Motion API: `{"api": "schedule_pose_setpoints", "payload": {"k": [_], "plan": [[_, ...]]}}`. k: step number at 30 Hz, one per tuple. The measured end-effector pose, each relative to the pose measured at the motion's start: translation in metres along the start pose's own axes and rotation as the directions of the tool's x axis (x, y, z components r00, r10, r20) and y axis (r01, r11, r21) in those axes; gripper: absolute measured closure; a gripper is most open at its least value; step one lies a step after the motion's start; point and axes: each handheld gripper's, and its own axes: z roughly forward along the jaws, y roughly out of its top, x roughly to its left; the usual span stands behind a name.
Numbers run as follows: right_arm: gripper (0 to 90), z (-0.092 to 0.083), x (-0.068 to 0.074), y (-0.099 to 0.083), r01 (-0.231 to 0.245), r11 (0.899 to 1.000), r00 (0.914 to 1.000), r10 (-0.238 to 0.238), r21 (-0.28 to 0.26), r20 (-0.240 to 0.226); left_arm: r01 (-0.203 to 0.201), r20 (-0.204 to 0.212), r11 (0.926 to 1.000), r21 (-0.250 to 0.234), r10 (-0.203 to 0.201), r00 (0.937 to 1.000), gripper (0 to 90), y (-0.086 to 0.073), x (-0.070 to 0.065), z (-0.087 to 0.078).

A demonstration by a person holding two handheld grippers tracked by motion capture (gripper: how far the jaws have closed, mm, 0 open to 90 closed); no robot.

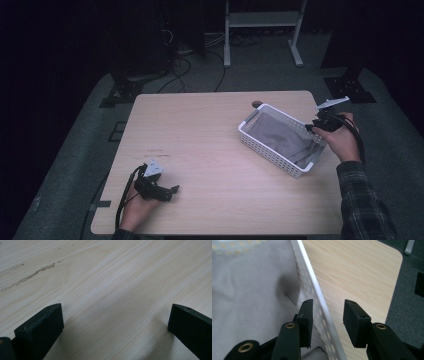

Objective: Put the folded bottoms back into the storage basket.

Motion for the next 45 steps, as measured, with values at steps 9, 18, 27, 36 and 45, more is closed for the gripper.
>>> {"api": "schedule_pose_setpoints", "payload": {"k": [9, 18, 27, 36, 45], "plan": [[73.8, 0.006, -0.003, -0.007, -0.008, 0.999, 0.9997, 0.009, 0.053, -0.021, 0.0, 0.0, 1.0, 0.0, 0.0, 1.0, 0.0, 0.0, 0.0, 0.0], [78.7, 0.002, 0.003, -0.008, -0.004, 0.998, 0.9984, 0.008, 0.07, -0.056, 0.0, 0.0, 1.0, 0.0, 0.0, 1.0, 0.0, 0.0, 0.0, 0.0], [78.2, -0.005, 0.026, -0.012, 0.02, 0.997, 0.9907, -0.01, 0.075, -0.136, 0.0, 0.0, 1.0, 0.0, 0.0, 1.0, 0.0, 0.0, 0.0, 0.0], [76.9, -0.013, 0.046, -0.016, 0.04, 0.998, 0.9776, -0.029, 0.049, -0.208, 0.0, 0.0, 1.0, 0.0, 0.0, 1.0, 0.0, 0.0, 0.0, 0.0], [74.5, -0.019, 0.062, -0.022, 0.046, 0.998, 0.9576, -0.031, 0.045, -0.286, -0.001, 0.001, 1.0, 0.003, 0.001, 1.0, 0.0, 0.0, 0.0, 0.0]]}}
